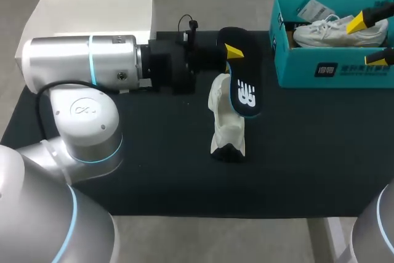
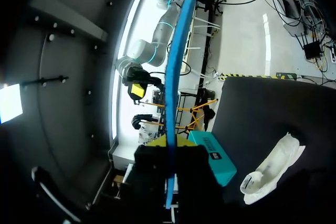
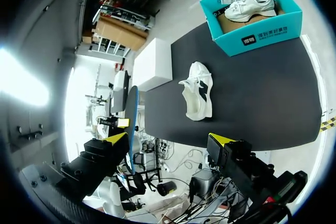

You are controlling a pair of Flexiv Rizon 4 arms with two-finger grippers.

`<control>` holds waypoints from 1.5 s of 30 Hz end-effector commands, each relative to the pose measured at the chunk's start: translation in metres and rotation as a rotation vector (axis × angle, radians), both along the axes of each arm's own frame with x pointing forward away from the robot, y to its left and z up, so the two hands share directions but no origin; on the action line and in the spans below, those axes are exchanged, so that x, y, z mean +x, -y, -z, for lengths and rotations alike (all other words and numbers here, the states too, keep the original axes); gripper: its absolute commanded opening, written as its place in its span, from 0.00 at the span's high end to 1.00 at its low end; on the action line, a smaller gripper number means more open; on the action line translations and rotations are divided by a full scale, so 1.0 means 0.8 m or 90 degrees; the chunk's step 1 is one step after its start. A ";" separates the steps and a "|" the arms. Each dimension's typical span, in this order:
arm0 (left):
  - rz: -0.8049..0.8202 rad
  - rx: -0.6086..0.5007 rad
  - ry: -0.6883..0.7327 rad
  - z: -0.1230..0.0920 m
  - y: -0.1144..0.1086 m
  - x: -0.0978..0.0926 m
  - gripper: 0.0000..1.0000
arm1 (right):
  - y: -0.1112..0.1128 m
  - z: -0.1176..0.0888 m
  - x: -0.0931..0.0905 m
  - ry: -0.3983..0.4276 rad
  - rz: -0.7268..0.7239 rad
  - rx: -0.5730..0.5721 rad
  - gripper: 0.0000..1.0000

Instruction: Take the shoe out of the shoebox, open the shoe tongue, remove and reinsert the insole, then place the shoe into the shoebox

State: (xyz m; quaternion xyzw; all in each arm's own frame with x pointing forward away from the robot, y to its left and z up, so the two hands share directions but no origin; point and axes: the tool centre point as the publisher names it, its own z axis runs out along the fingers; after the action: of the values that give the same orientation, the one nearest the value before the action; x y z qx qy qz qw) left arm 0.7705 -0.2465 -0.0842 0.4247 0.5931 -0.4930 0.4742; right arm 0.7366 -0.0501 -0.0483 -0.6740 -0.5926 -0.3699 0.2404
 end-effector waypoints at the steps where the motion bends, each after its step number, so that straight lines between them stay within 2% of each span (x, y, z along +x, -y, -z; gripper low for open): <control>1: -0.002 0.001 0.000 0.000 0.003 0.000 1.00 | 0.000 0.001 0.001 -0.001 0.000 -0.001 0.00; 6: -0.002 0.001 0.000 0.000 0.003 0.000 1.00 | 0.000 0.001 0.001 -0.001 0.000 -0.001 0.00; 7: -0.005 0.010 -0.032 0.003 0.004 0.002 1.00 | 0.000 0.001 0.001 -0.001 0.000 -0.001 0.00; 11: -0.011 0.074 -0.136 0.028 0.007 0.002 1.00 | 0.000 0.001 0.001 -0.001 0.000 -0.001 0.00; 16: -0.017 0.133 -0.200 0.053 0.004 0.006 1.00 | 0.000 0.001 0.001 -0.001 0.000 -0.001 0.00; 19: 0.025 0.198 -0.274 0.072 0.005 0.008 1.00 | 0.000 0.001 0.001 -0.001 0.000 -0.001 0.00; 21: 0.083 0.268 -0.307 0.087 0.008 0.006 1.00 | 0.000 0.001 0.001 -0.001 0.000 -0.001 0.00; 35: 0.083 0.268 -0.307 0.087 0.008 0.006 1.00 | 0.000 0.001 0.001 -0.001 0.000 -0.001 0.00; 45: 0.088 0.229 -0.234 0.129 -0.003 -0.028 1.00 | 0.000 0.001 0.001 -0.001 0.000 -0.001 0.00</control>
State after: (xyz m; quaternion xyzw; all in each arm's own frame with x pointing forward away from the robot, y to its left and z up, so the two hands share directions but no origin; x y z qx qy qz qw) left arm 0.7589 -0.2485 -0.1774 0.4586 0.7252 -0.4693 0.2086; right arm 0.7357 -0.0505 -0.0491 -0.6737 -0.5925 -0.3708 0.2399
